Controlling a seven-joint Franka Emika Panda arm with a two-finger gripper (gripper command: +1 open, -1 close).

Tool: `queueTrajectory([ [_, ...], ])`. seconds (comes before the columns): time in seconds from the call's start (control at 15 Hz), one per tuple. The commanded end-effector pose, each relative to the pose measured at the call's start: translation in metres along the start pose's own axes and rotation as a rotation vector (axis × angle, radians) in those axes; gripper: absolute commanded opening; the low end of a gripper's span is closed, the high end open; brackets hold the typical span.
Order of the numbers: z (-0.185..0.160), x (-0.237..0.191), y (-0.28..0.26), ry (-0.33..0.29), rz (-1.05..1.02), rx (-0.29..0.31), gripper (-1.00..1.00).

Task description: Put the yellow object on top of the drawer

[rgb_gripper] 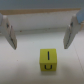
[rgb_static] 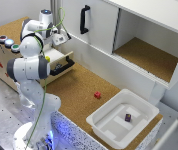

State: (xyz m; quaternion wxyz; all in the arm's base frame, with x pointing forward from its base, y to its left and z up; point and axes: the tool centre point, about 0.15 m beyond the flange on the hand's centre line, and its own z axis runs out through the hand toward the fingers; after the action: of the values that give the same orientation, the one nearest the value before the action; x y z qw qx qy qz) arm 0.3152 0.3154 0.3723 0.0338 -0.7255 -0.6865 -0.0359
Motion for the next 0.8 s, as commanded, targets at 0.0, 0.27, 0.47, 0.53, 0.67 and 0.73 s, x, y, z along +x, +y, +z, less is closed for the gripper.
queueTrajectory([
  [0.0, 0.038, 0.0, 0.026, -0.079, -0.004, 0.036, 1.0],
  [0.27, 0.052, -0.007, 0.025, -0.061, 0.004, 0.046, 1.0],
  [0.47, 0.059, -0.004, 0.018, -0.051, -0.008, 0.056, -1.0],
  [0.53, 0.061, -0.005, 0.015, -0.043, -0.006, 0.055, -1.0],
  [0.67, 0.064, -0.005, 0.01, -0.051, -0.006, 0.065, -1.0],
  [0.73, 0.064, -0.006, 0.009, -0.039, 0.012, 0.074, -1.0],
])
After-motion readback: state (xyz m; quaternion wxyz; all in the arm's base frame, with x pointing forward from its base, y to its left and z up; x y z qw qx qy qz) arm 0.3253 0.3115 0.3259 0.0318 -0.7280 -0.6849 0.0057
